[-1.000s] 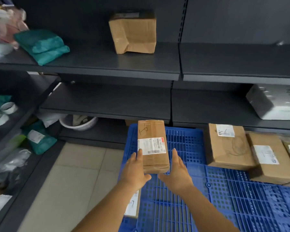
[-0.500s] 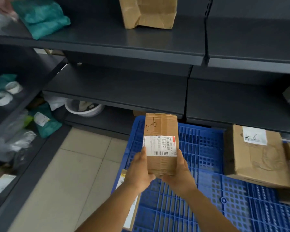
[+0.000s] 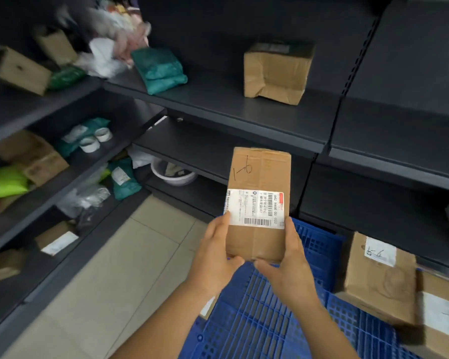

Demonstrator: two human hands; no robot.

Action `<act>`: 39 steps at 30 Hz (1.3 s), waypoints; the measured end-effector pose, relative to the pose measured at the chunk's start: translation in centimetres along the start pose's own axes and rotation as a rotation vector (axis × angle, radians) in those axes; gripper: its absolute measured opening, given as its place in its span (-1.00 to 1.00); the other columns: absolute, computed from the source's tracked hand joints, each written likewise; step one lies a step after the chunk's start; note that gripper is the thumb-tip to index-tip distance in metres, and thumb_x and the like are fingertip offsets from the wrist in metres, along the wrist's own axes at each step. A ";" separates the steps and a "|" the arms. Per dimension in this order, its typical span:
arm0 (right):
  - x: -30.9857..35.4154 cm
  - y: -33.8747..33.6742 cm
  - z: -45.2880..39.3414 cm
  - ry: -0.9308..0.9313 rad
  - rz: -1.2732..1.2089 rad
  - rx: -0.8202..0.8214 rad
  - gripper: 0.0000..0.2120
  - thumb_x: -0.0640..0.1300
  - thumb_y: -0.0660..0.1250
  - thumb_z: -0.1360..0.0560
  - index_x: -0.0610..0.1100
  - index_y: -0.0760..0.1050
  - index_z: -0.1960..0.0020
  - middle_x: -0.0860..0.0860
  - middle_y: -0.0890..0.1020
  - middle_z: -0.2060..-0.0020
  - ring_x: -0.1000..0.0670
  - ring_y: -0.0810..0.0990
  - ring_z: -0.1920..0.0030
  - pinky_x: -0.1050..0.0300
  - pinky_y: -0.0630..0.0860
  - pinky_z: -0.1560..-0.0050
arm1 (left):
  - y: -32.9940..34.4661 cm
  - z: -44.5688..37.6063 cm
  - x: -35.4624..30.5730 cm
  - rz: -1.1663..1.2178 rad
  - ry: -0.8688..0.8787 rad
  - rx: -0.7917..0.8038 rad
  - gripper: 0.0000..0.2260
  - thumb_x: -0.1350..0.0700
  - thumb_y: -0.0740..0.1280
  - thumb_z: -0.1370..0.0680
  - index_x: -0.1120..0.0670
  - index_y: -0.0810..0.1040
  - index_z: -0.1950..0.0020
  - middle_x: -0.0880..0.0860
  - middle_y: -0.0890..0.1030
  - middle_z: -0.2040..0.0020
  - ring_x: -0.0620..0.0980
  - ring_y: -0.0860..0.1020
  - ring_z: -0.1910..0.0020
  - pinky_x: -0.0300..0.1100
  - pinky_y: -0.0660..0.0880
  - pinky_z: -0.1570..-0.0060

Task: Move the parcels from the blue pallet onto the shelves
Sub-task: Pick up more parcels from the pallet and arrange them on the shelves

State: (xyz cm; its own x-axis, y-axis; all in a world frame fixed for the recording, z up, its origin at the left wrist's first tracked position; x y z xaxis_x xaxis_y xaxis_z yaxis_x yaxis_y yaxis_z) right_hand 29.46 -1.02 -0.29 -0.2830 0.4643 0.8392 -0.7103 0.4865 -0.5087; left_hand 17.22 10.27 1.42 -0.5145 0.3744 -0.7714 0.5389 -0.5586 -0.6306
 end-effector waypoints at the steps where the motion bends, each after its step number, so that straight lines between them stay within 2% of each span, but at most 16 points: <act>1: 1.6 0.0 0.7 -0.041 -0.006 0.010 0.03 -0.16 0.48 -0.42 0.22 -0.20 -0.53 0.22 0.12 -0.49 0.30 0.28 -0.21 0.43 0.37 0.12 | -1.5 1.0 -0.5 0.002 0.001 -0.037 -0.19 0.23 0.45 -0.45 -0.06 0.06 -0.56 -0.16 0.19 -0.43 -0.25 0.34 -0.24 -0.61 0.33 -0.01; 3: 5.0 0.2 2.0 -0.119 -0.030 0.040 0.03 -0.17 0.49 -0.42 0.27 -0.20 -0.51 0.27 0.12 -0.46 0.31 0.24 -0.26 0.38 0.33 -0.03 | -4.7 3.1 -1.1 0.014 0.003 -0.117 -0.18 0.21 0.46 -0.44 -0.07 0.06 -0.56 -0.21 0.19 -0.42 -0.26 0.35 -0.28 -0.64 0.28 -0.03; 6: 10.1 1.4 4.2 -0.222 -0.050 0.089 0.03 -0.16 0.49 -0.42 0.40 -0.24 -0.42 0.35 0.12 -0.38 0.30 0.26 -0.27 0.36 0.33 -0.06 | -9.8 6.4 -1.7 0.040 0.017 -0.245 -0.18 0.22 0.47 -0.42 -0.13 0.08 -0.52 -0.43 0.17 -0.28 -0.54 0.28 -0.18 -0.69 0.20 -0.01; 7: 11.7 2.0 4.8 -0.252 -0.048 0.105 0.03 -0.16 0.49 -0.42 0.41 -0.24 -0.41 0.36 0.12 -0.39 0.31 0.27 -0.26 0.35 0.35 -0.05 | -11.5 7.5 -1.7 0.039 0.014 -0.286 -0.18 0.23 0.47 -0.42 -0.15 0.09 -0.51 -0.44 0.16 -0.26 -0.59 0.25 -0.17 -0.70 0.17 -0.01; 12: 20.2 6.3 8.6 -0.421 -0.007 0.190 -0.01 -0.14 0.47 -0.43 0.40 -0.22 -0.40 0.36 0.11 -0.38 0.30 0.22 -0.26 0.37 0.33 -0.03 | -20.4 13.6 -0.2 -0.022 -0.018 -0.466 -0.20 0.17 0.48 -0.42 -0.08 0.12 -0.54 -0.24 0.19 -0.37 -0.43 0.21 -0.23 -0.72 0.10 -0.07; 15: 25.4 10.2 11.4 -0.492 -0.004 0.243 -0.03 -0.13 0.48 -0.43 0.25 -0.15 -0.52 0.26 0.11 -0.47 0.27 0.22 -0.29 0.29 0.29 -0.17 | -26.0 17.7 1.2 -0.050 -0.036 -0.565 -0.22 0.16 0.48 -0.43 -0.07 0.13 -0.54 -0.26 0.17 -0.34 -0.42 0.19 -0.24 -0.67 0.11 -0.08; 19: 31.9 16.5 16.2 -0.603 -0.018 0.303 -0.03 -0.15 0.49 -0.41 0.22 -0.11 -0.53 0.23 0.16 -0.47 0.31 0.21 -0.26 0.33 0.26 -0.17 | -33.5 24.0 4.1 -0.061 -0.084 -0.692 -0.22 0.15 0.48 -0.43 -0.09 0.15 -0.53 -0.23 0.19 -0.37 -0.36 0.20 -0.26 -0.65 0.14 -0.09; 24: 39.7 25.3 23.5 -0.717 -0.039 0.382 -0.02 -0.18 0.50 -0.40 0.24 -0.09 -0.52 0.22 0.19 -0.44 0.26 0.25 -0.27 0.27 0.28 -0.23 | -42.9 33.3 7.9 -0.088 -0.152 -0.826 -0.22 0.13 0.47 -0.44 -0.10 0.13 -0.54 -0.22 0.19 -0.42 -0.29 0.23 -0.30 -0.34 0.25 -0.30; 27: 43.5 30.4 27.8 -0.776 -0.055 0.427 -0.02 -0.15 0.50 -0.40 0.21 -0.08 -0.54 0.21 0.17 -0.48 0.20 0.27 -0.34 0.22 0.31 -0.29 | -47.8 38.7 10.2 -0.126 -0.189 -0.886 -0.23 0.12 0.46 -0.46 -0.11 0.11 -0.54 -0.21 0.17 -0.45 -0.31 0.21 -0.26 -0.39 0.20 -0.24; 29: 45.9 33.4 30.6 -0.812 -0.080 0.466 -0.03 -0.15 0.50 -0.41 0.21 -0.09 -0.54 0.24 0.18 -0.46 0.25 0.26 -0.30 0.27 0.28 -0.26 | -50.6 42.0 11.6 -0.130 -0.205 -0.930 -0.24 0.11 0.45 -0.47 -0.12 0.10 -0.54 -0.22 0.15 -0.46 -0.32 0.19 -0.27 -0.39 0.19 -0.24; 32: 49.0 37.2 34.3 -0.858 -0.107 0.521 -0.05 -0.15 0.49 -0.42 0.18 -0.09 -0.54 0.30 0.21 -0.32 0.28 0.25 -0.22 0.32 0.27 -0.18 | -54.2 46.4 13.4 -0.160 -0.233 -0.989 -0.25 0.09 0.44 -0.48 -0.14 0.08 -0.53 -0.24 0.13 -0.46 -0.33 0.18 -0.26 -0.39 0.21 -0.24; 34: 51.0 39.6 36.5 -0.891 -0.120 0.550 -0.09 -0.15 0.48 -0.43 0.19 -0.04 -0.53 0.33 0.21 -0.26 0.27 0.29 -0.20 0.31 0.32 -0.13 | -56.4 49.1 14.6 -0.166 -0.254 -1.033 -0.26 0.08 0.43 -0.49 -0.15 0.08 -0.53 -0.25 0.12 -0.47 -0.35 0.17 -0.27 -0.39 0.20 -0.25; 37: 53.9 42.8 38.9 -0.973 -0.132 0.575 -0.18 -0.14 0.47 -0.42 0.22 0.08 -0.49 0.31 0.29 -0.30 0.21 0.37 -0.20 0.23 0.44 -0.11 | -59.6 52.2 15.8 -0.212 -0.294 -1.089 -0.28 0.07 0.43 -0.50 -0.14 0.10 -0.54 -0.24 0.12 -0.49 -0.37 0.12 -0.27 -0.40 0.15 -0.25; 39: 55.9 45.1 40.1 -1.015 -0.114 0.603 -0.22 -0.13 0.46 -0.44 0.15 0.11 -0.49 0.24 0.29 -0.36 0.21 0.36 -0.20 0.34 0.38 -0.08 | -61.9 53.8 16.6 -0.247 -0.315 -1.123 -0.31 0.05 0.42 -0.50 -0.13 0.13 -0.53 -0.23 0.12 -0.49 -0.35 0.13 -0.29 -0.39 0.14 -0.29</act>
State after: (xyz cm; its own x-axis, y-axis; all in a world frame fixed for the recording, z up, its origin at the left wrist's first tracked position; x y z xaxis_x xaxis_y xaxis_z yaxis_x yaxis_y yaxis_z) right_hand -44.18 17.23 31.42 -0.3871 -0.4906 0.7807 -0.8766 -0.0668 -0.4766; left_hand -60.54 11.21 32.24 -0.7428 0.0946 -0.6628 0.6040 0.5219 -0.6024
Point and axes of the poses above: each hand's wrist, its own z-axis away from the middle knuckle, its own y-axis out of the palm, x = y × z, the point moved 6 cm from there along -z, towards the middle knuckle
